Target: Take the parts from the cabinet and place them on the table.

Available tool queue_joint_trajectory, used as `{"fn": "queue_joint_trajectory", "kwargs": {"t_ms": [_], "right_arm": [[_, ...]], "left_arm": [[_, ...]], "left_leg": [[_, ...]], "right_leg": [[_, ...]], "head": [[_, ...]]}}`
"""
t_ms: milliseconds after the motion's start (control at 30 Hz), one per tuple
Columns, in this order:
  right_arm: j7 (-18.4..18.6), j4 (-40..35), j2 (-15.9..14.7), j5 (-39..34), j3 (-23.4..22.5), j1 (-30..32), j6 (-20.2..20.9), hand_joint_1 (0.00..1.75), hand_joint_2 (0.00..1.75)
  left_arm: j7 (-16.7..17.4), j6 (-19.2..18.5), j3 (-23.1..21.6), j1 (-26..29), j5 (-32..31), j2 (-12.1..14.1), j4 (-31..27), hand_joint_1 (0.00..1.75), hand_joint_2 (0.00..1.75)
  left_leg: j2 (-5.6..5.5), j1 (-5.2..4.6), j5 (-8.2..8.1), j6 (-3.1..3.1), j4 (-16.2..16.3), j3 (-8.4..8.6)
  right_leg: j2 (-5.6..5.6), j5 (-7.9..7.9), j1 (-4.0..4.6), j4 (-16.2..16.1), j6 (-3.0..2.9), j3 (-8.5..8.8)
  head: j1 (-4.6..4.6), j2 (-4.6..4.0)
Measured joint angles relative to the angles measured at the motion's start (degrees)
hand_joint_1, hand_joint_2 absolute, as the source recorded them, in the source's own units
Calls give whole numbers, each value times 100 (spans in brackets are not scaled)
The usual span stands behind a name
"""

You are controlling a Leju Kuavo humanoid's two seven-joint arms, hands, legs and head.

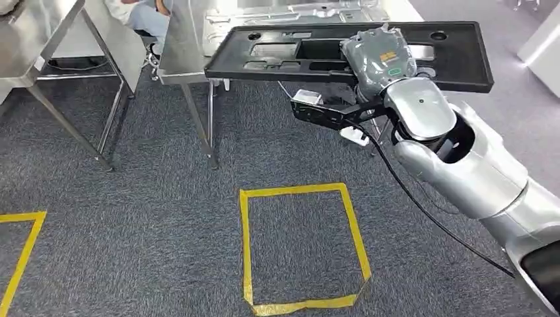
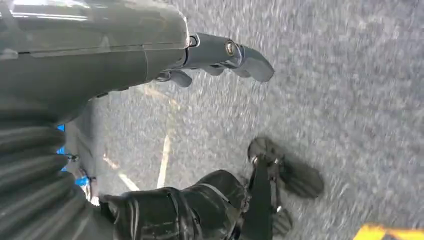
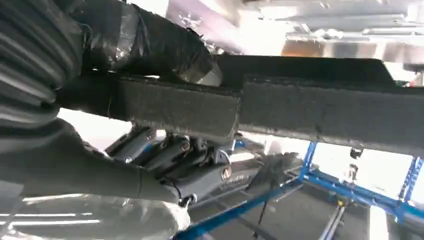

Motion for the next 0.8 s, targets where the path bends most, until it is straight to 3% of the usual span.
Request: {"fn": "queue_joint_trajectory", "kwargs": {"t_ms": [67,100,133,167,200,233,267,300,367,433,467,533,567,600,633,667,700,733,767,800], "right_arm": [[-20,4,-2,0,0,34,-4,175,175],[-18,17,-2,2,0,71,-4,175,175],[-18,28,-2,2,0,93,-2,175,175],[-20,37,-2,2,0,98,-2,175,175],[-24,42,-2,4,0,91,-4,175,175],[-24,46,-2,15,0,86,-2,175,175],[-26,48,0,17,0,61,-2,175,175],[-37,48,2,17,0,66,2,175,175],[-46,55,2,31,0,78,13,175,175],[-52,57,0,37,0,74,13,175,175],[-46,63,2,44,0,70,11,175,175],[-46,66,9,50,0,76,11,175,175],[-66,72,9,50,0,93,11,175,175],[-74,72,11,50,0,114,11,175,175],[-79,74,11,50,0,121,11,175,175],[-81,77,11,50,0,120,11,175,175],[-79,77,11,50,0,115,11,175,175],[-79,77,11,52,0,107,11,175,175],[-79,79,11,59,0,98,11,175,175],[-79,81,11,70,0,92,15,175,175]], "left_arm": [[0,0,0,-11,-4,0,0,0,175],[0,0,0,-9,-4,0,0,0,175],[0,0,0,-3,-7,0,0,0,175],[0,0,0,2,-7,-2,0,0,175],[0,2,0,7,-9,-9,0,0,175],[0,11,0,8,-15,-4,2,0,175],[-2,22,0,-7,-24,-4,2,0,175],[-2,37,-2,-11,-33,-2,2,0,175],[2,50,-2,-8,-33,-2,0,0,175],[4,52,-2,3,-31,0,0,0,175],[4,50,-2,-4,-33,0,0,0,175],[4,52,-2,-7,-31,0,0,0,175],[4,52,-4,-4,-31,0,0,0,175],[4,52,-4,1,-31,0,0,0,175],[5,52,-4,3,-31,-2,0,0,175],[5,52,-4,2,-31,-2,0,0,175],[4,52,-4,1,-31,0,0,0,175],[4,52,-4,3,-31,9,0,0,175],[11,55,-4,3,-31,29,2,0,175],[20,57,-4,-5,-28,28,2,0,175]], "left_leg": [[-2,-2,-33,18,20,4],[-6,1,-56,14,32,15],[-11,8,-80,4,40,35],[-17,15,-109,-13,59,59],[-22,25,-155,-42,95,89],[-26,23,-200,-79,124,88],[-36,-17,-251,-122,197,57],[-37,-11,-244,-143,175,50],[-33,-6,-250,-182,152,74],[-9,8,-362,-250,276,55],[-7,9,-531,-271,599,-101],[-7,17,-881,-298,1531,-600],[-7,17,-960,-305,1900,-828],[-7,17,-898,-299,2025,-954],[-7,17,-719,-286,1873,-933],[-7,15,-453,-258,1503,-800],[-8,4,-115,-208,930,-557],[-10,-25,124,-141,417,-330],[-5,-65,35,-98,252,-227],[-6,-69,27,-97,191,-211]], "right_leg": [[0,-256,-23,860,32,-496],[-2,-200,-33,993,42,-625],[-3,-39,-47,855,48,-601],[-4,205,-67,508,49,-474],[-9,524,-82,-56,50,-233],[-22,661,-88,-481,43,-71],[-13,547,-46,-623,21,49],[-2,557,-61,-587,-35,28],[10,537,-30,-587,-93,20],[6,523,-74,-627,-177,95],[1,503,-74,-627,-219,117],[4,473,-57,-627,-260,151],[7,456,-45,-626,-273,168],[12,437,-36,-626,-275,193],[17,417,-24,-626,-275,222],[22,396,-15,-625,-272,257],[24,371,-3,-626,-262,303],[24,344,0,-628,-259,335],[28,322,33,-623,-229,329],[35,323,19,-622,-207,314]], "head": [[-7,0],[2,0],[2,0],[-2,0],[-2,0],[7,0],[13,0],[-7,0],[-4,0],[-4,0],[-39,0],[-46,0],[-52,0],[-48,0],[-50,0],[-50,0],[-48,0],[-48,0],[-41,0],[-44,0]]}}
